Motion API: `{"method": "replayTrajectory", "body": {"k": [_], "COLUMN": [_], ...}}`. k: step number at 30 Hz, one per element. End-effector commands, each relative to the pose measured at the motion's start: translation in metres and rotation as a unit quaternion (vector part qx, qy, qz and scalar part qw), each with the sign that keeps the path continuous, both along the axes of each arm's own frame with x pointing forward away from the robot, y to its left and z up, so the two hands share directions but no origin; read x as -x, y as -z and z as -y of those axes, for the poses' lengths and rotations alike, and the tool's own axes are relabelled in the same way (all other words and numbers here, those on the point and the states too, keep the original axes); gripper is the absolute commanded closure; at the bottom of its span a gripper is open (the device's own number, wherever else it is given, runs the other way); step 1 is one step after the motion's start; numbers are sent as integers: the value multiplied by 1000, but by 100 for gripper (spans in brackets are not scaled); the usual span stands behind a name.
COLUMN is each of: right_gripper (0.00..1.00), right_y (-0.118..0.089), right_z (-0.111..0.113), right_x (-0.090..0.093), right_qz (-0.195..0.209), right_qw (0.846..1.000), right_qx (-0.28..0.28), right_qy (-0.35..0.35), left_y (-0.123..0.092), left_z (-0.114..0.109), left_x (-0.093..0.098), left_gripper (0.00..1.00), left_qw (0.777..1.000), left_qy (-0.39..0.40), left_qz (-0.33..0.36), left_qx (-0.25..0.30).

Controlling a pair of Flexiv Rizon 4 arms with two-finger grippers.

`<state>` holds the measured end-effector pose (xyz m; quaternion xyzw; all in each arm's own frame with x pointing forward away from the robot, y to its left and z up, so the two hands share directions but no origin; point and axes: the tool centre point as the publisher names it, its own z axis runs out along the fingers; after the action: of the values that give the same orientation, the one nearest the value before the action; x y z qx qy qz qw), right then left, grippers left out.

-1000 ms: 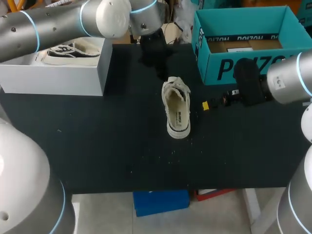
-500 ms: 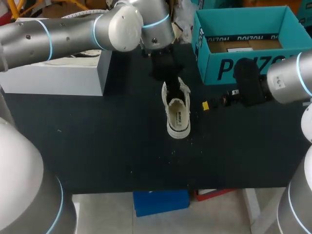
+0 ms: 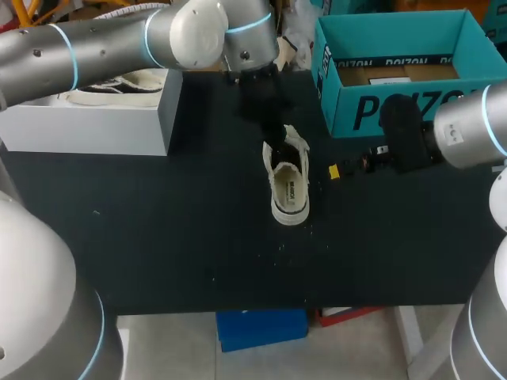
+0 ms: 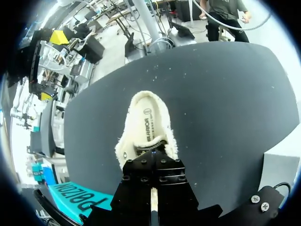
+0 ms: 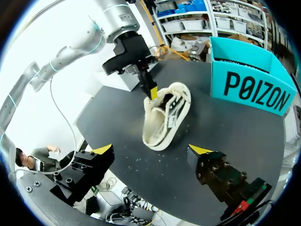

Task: Take the shoe out of the shoebox, open the shoe tongue, remove and reinsert the insole, then place the shoe into the shoebox

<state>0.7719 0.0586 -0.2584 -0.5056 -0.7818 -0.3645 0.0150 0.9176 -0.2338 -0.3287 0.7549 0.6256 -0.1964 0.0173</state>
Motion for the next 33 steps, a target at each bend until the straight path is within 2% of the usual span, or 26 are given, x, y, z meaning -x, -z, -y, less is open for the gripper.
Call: {"method": "replayTrajectory", "body": {"k": [1,6,7,8,9,23,24,25,26,27,29,30,31,32,33], "right_gripper": [0,0,0,0,0,0,0,0,0,0,0,0,0,0,0], "right_y": [0,0,0,0,0,0,0,0,0,0,0,0,0,0,0], "right_z": [-1,-1,-1,-1,-1,-1,-1,-1,-1,-1,-1,-1,-1,-1,-1], "right_x": [0,0,0,0,0,0,0,0,0,0,0,0,0,0,0], "right_qz": [-1,-1,-1,-1,-1,-1,-1,-1,-1,-1,-1,-1,-1,-1,-1], "right_qw": [1000,1000,1000,1000,1000,1000,1000,1000,1000,1000,1000,1000,1000,1000,1000], "right_qx": [1,1,1,1,1,1,1,1,1,1,1,1,1,1,1], "right_qy": [0,0,0,0,0,0,0,0,0,0,0,0,0,0,0], "left_y": [-37,-45,-45,-45,-45,-45,-47,-49,-52,-55,-60,-63,-66,-69,-71], "left_z": [-26,-47,-51,-56,-59,-59,-58,-58,-58,-59,-66,-73,-81,-90,-98], "left_x": [20,32,34,35,38,38,37,36,37,36,33,30,29,27,26], "left_gripper": [100,100,97,33,0,0,0,0,0,0,0,0,0,0,0], "left_qw": [1000,998,998,998,998,998,991,985,975,956,926,885,858,842,821], "left_qy": [-18,-53,-59,-64,-58,-58,-117,-149,-190,-249,-334,-412,-445,-488,-510], "left_qz": [-2,-6,-5,-5,7,7,-59,-82,-99,-141,-161,-208,-248,-218,-242], "left_qx": [11,16,15,12,15,15,32,40,53,62,67,63,71,75,88]}}
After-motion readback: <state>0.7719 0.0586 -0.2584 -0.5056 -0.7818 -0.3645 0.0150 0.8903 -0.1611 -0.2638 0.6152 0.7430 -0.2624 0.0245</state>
